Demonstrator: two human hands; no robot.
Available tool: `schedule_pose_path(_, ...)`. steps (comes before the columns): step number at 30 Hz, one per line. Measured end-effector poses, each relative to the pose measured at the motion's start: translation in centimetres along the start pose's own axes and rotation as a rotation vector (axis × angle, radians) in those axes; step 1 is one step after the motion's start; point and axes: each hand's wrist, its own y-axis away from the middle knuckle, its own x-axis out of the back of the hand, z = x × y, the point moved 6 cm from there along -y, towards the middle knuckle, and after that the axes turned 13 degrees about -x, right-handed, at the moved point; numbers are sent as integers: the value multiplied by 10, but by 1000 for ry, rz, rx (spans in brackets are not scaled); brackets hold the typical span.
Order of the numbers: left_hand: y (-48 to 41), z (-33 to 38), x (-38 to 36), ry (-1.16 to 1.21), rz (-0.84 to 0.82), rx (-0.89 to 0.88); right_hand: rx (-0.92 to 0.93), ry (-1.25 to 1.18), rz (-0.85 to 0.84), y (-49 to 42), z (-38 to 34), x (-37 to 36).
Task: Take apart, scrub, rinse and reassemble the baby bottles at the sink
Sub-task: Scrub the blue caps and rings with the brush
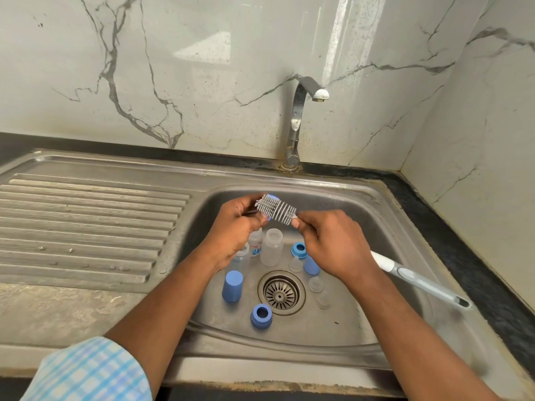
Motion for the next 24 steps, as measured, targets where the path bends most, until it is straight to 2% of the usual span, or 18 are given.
schedule_pose_path(8, 1, 3, -8, -65, -88, -49, -137, 41, 85, -11, 7, 5)
schedule_pose_path(11, 1, 0, -5, -93, -45, -44, -130, -8, 58, -9, 15, 5)
schedule_pose_path(14, -1, -1, 0, 9, 26, 5, -58, -35, 25, -4, 7, 1)
schedule_pose_path(19, 7, 8, -13, 252, -26, 45, -56, -101, 45, -7, 6, 3)
schedule_pose_path(24, 3, 7, -9, 404, 69, 55, -42, -124, 25, -3, 0, 2)
